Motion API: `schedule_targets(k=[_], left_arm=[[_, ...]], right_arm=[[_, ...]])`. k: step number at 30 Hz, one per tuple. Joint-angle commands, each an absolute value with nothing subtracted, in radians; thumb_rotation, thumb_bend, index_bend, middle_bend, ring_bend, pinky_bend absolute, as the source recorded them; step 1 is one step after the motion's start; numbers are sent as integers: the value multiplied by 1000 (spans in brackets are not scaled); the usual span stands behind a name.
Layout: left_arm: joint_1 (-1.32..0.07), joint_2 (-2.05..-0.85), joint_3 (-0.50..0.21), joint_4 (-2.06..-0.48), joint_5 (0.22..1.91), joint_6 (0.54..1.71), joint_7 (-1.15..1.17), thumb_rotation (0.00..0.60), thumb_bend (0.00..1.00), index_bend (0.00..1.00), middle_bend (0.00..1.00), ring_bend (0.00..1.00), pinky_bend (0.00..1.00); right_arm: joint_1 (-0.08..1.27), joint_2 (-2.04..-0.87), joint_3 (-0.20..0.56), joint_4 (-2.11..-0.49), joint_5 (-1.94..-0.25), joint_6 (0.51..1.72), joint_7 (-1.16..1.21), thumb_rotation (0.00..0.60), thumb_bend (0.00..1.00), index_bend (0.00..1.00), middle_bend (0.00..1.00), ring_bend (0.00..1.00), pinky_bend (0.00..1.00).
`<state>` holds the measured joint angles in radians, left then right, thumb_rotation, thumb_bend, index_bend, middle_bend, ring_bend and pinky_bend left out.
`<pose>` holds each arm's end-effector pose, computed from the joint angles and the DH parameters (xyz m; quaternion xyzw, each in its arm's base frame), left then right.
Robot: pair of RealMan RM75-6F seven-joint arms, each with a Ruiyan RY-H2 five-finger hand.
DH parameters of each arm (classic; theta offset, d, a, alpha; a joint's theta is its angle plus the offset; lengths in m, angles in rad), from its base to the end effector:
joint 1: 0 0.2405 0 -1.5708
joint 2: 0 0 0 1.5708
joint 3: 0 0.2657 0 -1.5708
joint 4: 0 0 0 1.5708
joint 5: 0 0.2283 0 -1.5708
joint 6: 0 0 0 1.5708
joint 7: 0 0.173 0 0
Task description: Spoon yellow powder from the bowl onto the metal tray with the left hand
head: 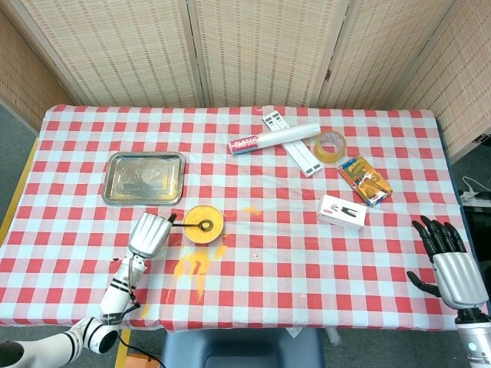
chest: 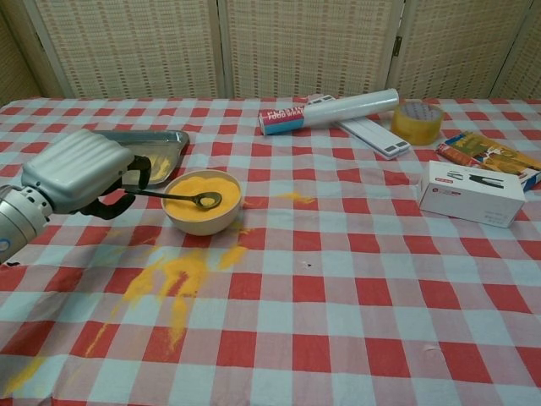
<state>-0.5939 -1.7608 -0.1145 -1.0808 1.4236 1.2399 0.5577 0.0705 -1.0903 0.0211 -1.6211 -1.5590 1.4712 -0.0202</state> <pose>-0.2028 0.3640 -0.0547 -0.7478 -0.1493 -0.3303 0.5562 -0.3248 -0.2006 0.1443 0.6242 -0.3791 0.3708 0.5737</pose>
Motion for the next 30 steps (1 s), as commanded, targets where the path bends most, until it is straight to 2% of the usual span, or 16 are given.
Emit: schedule_targets(k=[1,24,30], left_arm=[[-595,-1760,-115,-1085,1423,1238,561,600,465,478,1000,1000,1000],[-593,-1753,-115,-1101,1421,1231,585,600,461,501,1000,1000,1000],[-593,-1755,-116,-1095,1419,1230,590,600,463,590,1000,1000,1000]], right_arm=[[69,-1089,22,-1621,-1558,1474,-19,600,123,0,0,0,0],[68,-1090,23,-1621,-1559,1477,-17,600,122,0,0,0,0],[67,-1089,23,-1620,-1560,1479,-15,600,123,0,0,0,0]])
